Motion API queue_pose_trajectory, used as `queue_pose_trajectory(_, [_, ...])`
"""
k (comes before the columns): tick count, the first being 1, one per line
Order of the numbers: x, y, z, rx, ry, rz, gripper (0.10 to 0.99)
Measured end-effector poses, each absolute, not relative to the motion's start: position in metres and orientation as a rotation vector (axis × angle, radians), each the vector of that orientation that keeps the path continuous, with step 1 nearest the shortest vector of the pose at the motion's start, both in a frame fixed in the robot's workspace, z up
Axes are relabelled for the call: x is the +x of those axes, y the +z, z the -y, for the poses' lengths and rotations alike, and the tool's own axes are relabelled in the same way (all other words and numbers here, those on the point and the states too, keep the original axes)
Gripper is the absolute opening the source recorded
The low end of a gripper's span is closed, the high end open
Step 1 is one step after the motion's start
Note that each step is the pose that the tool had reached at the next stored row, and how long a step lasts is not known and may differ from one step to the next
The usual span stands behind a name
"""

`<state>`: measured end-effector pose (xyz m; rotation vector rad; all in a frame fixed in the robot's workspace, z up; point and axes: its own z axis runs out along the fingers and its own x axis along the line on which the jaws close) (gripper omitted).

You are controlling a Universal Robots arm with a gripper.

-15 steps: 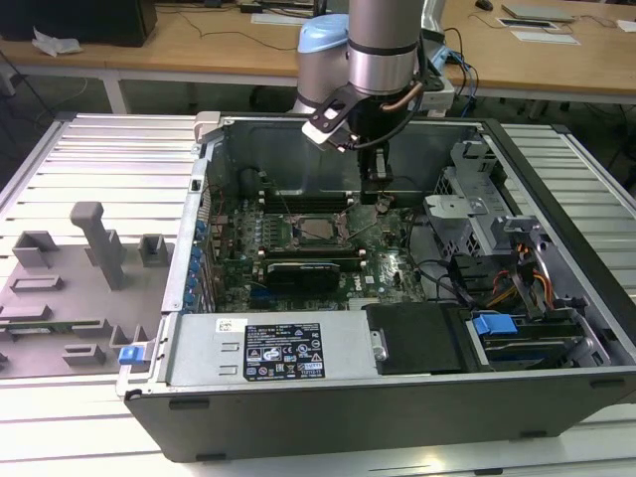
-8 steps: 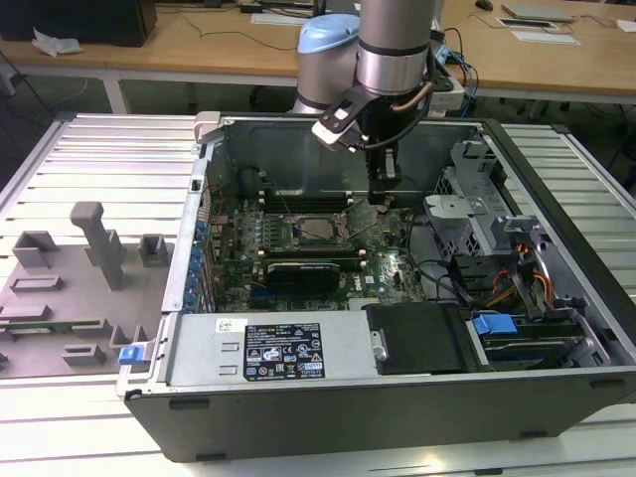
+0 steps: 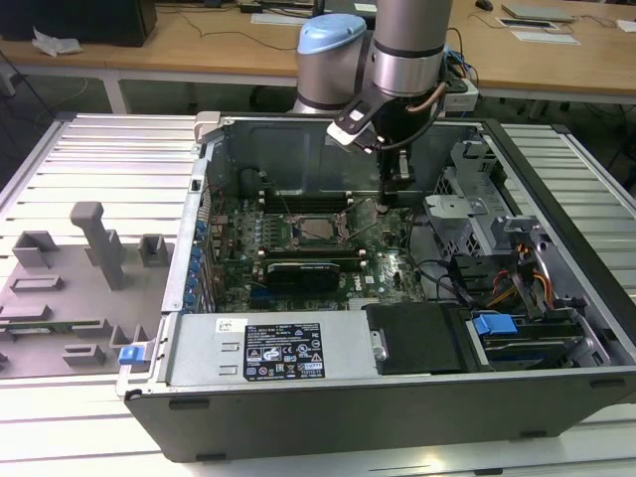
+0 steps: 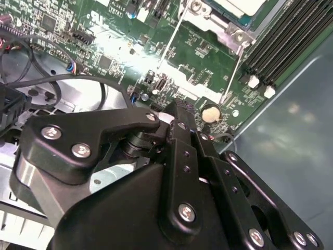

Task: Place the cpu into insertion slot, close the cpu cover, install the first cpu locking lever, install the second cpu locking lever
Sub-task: 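Close the cpu cover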

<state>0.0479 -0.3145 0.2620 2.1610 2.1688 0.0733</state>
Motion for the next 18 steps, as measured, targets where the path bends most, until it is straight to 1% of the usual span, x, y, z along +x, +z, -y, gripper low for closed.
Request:
queue_pose_trajectory(8, [0.052,0.248,0.314,2.163,0.073,-2.167,0.106])
queue_pose_trajectory(14, [0.052,0.246,0.314,2.163,0.072,-2.168,0.106])
queue_pose_trajectory(15, [0.052,0.246,0.314,2.168,0.062,-2.173,0.106])
queue_pose_trajectory(16, [0.053,0.246,0.314,2.191,0.014,-2.196,0.106])
queue_pose_trajectory(17, [0.053,0.245,0.314,2.204,-0.016,-2.210,0.106])
queue_pose_trajectory(18, [0.053,0.245,0.314,2.205,-0.020,-2.212,0.106])
